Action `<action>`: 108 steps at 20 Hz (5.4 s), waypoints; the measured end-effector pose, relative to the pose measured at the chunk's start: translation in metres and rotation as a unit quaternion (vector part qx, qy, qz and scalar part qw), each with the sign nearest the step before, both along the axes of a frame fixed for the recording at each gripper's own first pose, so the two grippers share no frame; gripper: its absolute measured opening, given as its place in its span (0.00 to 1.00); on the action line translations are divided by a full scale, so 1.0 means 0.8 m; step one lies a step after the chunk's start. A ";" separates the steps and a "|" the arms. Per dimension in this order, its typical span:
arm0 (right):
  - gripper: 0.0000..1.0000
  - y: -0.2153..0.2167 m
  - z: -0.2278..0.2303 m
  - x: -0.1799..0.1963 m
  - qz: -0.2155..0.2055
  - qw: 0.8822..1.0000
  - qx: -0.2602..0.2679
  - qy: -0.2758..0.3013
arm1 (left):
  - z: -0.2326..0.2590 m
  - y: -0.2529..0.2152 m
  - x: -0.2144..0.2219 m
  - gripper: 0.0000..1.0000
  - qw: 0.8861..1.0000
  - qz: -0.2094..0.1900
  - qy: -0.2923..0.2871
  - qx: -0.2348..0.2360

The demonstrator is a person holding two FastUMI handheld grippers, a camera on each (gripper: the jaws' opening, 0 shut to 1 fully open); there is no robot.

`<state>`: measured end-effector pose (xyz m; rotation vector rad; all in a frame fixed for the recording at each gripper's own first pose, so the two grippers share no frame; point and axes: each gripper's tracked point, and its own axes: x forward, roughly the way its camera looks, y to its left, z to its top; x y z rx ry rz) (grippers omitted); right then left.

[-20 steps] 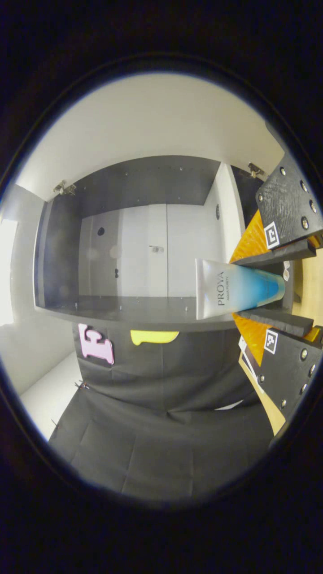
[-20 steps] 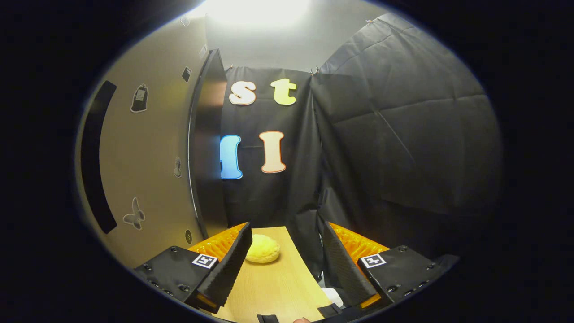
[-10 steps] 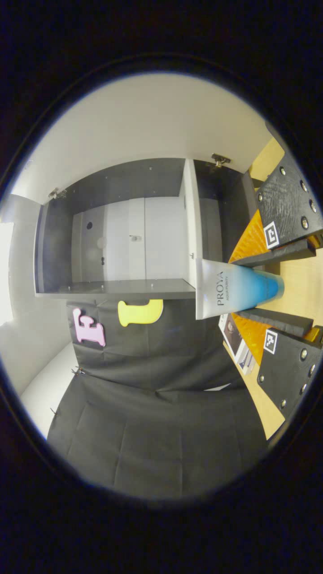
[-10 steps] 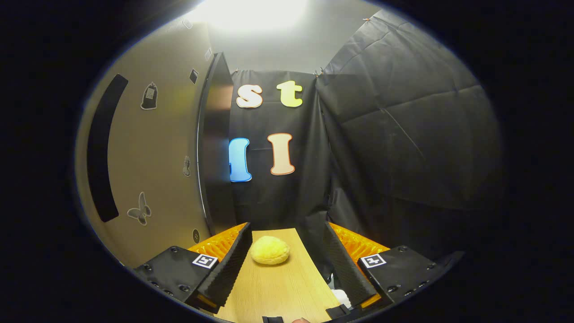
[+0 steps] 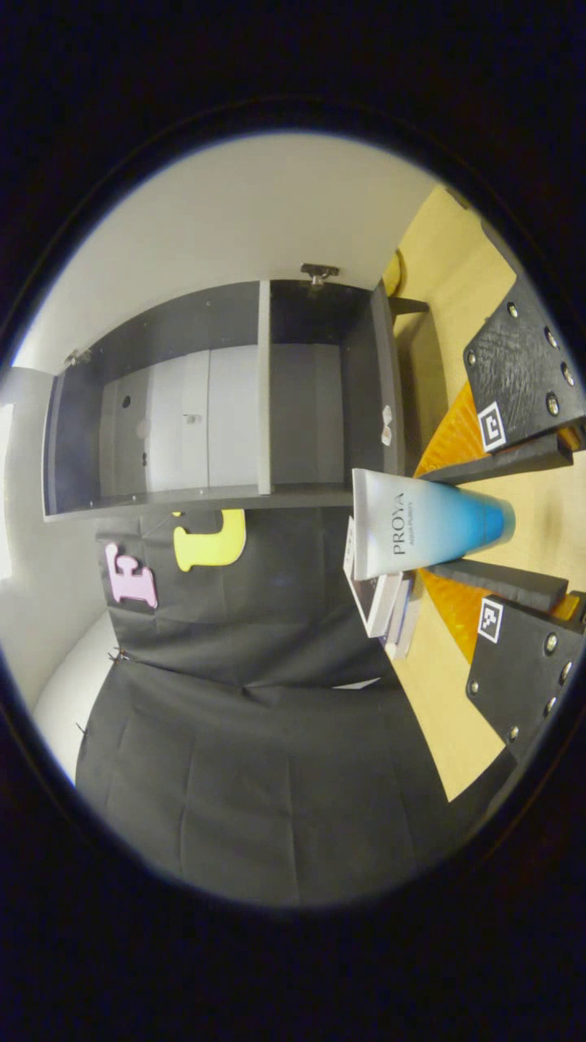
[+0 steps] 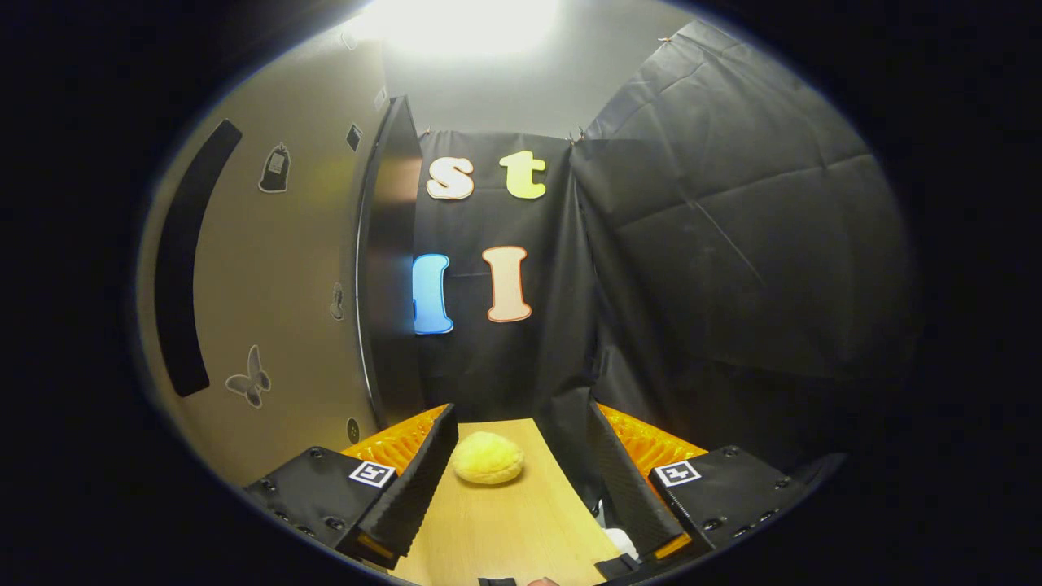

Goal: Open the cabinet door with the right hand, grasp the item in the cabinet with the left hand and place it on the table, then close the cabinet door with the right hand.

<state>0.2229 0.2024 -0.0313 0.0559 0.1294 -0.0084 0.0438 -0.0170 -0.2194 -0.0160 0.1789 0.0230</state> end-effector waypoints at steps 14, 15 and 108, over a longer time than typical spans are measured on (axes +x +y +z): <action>0.96 0.024 -0.017 -0.012 0.025 0.998 -0.050 0.019 | -0.125 0.017 -0.059 0.54 0.999 0.031 0.044 -0.008; 0.96 0.026 -0.019 -0.013 0.027 0.998 -0.051 0.021 | -0.126 0.018 -0.062 0.54 0.998 0.033 0.045 -0.011; 0.98 0.381 0.093 -0.020 0.191 0.981 0.022 -0.029 | 0.248 0.180 0.032 0.94 0.999 -0.035 -0.033 0.002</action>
